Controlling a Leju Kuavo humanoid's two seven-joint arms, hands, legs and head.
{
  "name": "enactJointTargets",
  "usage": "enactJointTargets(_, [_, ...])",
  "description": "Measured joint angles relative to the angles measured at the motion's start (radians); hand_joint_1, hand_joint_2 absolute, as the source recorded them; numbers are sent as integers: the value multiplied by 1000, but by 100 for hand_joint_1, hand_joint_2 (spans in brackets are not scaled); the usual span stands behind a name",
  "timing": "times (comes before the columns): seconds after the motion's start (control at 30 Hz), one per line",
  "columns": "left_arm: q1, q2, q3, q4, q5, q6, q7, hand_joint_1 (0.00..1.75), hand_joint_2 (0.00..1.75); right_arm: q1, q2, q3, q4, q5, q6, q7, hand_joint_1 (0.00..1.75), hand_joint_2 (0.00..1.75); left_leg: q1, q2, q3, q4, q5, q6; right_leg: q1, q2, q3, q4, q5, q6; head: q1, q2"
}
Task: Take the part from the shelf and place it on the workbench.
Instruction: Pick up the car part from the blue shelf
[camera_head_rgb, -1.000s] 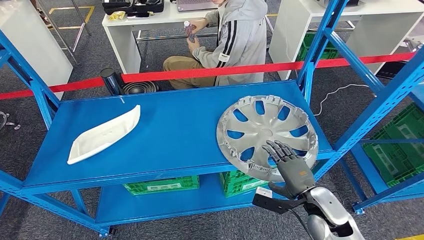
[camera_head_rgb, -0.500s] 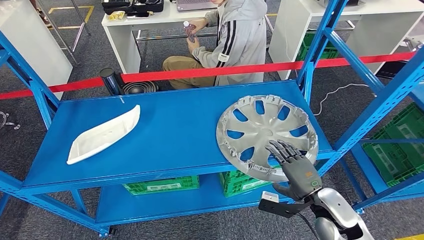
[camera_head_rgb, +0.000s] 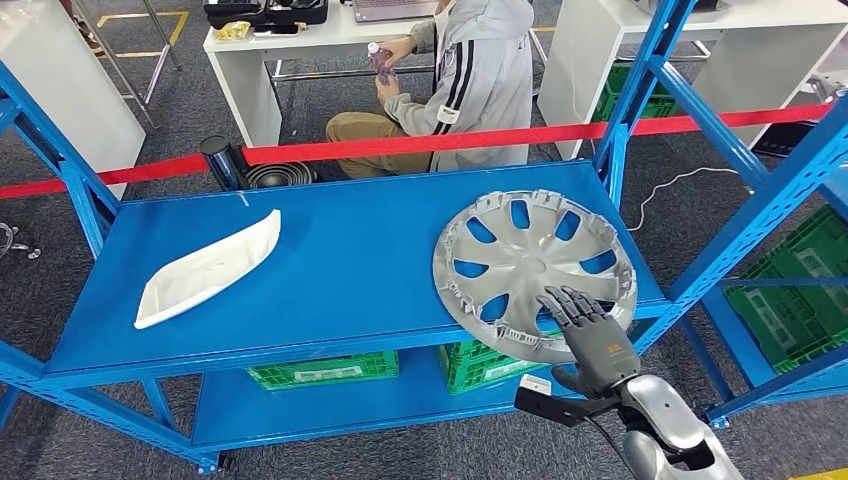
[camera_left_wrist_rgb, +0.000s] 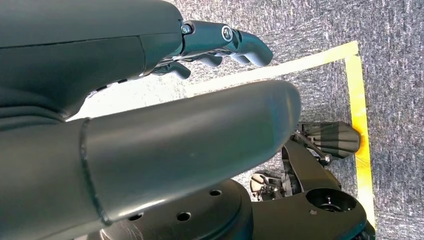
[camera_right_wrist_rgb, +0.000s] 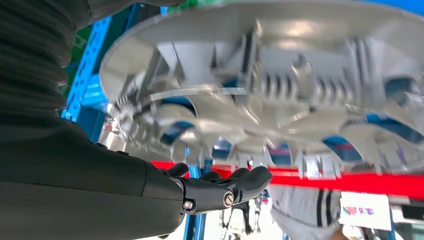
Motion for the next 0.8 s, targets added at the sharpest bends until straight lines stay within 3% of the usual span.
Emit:
enactJointTargets(0.47, [0,0,0,0,-4,0,-3,0,0,6,10,6,42,17,-6,19,0,175,0,0,0,0,0,0,0,0,0,0,0,0,0,0])
enactJointTargets(0.8, [1,1,0,0,1,0,4,0,0,67,4,-13,-40,20,17,42,0,175,0,0,0,0,0,0,0,0,-1,0,-1,0,0,0])
